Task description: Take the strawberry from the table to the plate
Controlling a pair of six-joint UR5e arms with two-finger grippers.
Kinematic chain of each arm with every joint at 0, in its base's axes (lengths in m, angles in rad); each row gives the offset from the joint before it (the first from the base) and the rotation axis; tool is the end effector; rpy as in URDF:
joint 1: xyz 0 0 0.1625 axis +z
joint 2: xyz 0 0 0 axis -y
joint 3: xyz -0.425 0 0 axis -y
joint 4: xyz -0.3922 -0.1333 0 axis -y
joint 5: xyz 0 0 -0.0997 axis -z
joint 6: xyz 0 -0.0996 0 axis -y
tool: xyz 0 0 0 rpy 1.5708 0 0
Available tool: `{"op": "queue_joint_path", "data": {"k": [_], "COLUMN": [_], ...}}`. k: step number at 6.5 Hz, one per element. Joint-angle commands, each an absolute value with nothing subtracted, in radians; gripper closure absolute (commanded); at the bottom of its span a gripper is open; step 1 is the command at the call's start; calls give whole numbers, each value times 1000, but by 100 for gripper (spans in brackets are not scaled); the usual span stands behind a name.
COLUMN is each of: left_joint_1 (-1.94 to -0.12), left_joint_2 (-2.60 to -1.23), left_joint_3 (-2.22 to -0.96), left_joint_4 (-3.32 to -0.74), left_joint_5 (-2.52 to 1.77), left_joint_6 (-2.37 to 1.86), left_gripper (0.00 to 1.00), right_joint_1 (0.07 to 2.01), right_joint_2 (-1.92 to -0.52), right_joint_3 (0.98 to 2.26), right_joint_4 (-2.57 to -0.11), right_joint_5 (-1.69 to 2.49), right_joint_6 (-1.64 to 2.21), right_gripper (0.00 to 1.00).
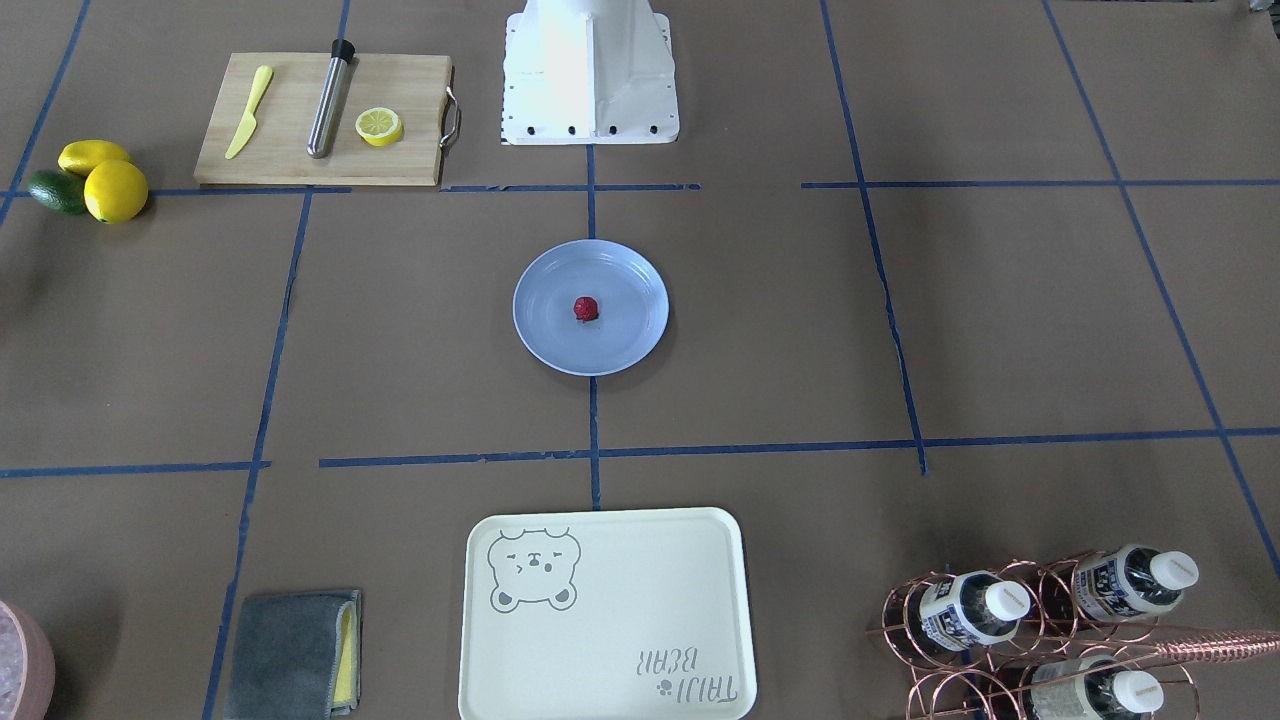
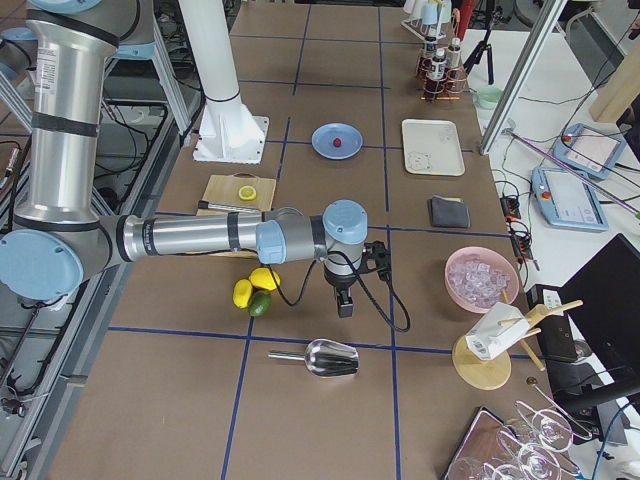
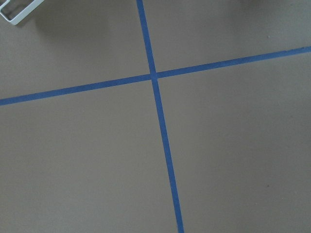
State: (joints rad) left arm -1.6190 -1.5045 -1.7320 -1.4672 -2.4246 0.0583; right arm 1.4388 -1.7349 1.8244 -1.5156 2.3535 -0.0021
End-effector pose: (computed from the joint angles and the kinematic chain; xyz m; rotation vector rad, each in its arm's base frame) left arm -0.0804 -0.4581 0.6157 0.0373 0.8530 0.0058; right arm 0.0059 -0.4346 0.6022 0.0864 -0.7896 -0.1836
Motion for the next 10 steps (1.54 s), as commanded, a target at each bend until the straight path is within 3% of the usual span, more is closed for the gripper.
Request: {"op": "queue_joint_path", "data": {"k": [1, 10], "left_joint_1": [-1617, -1585], "left_joint_2": [-1502, -1506], "left_joint_3": [-1740, -1741], "left_joint_4": [-1492, -1555], "left_joint_5": [-2381, -2391], "left_joint_6": [-2, 38], "left_gripper": [0, 0], "right_joint_1": [1439, 1439], "right_joint_2": [-1735, -1723], "right_joint_3": [1812, 1815], "right_joint_4": [-1513, -1506], "right_joint_5": [2352, 2356], "right_joint_6": [0, 3], "right_gripper": [0, 0]}}
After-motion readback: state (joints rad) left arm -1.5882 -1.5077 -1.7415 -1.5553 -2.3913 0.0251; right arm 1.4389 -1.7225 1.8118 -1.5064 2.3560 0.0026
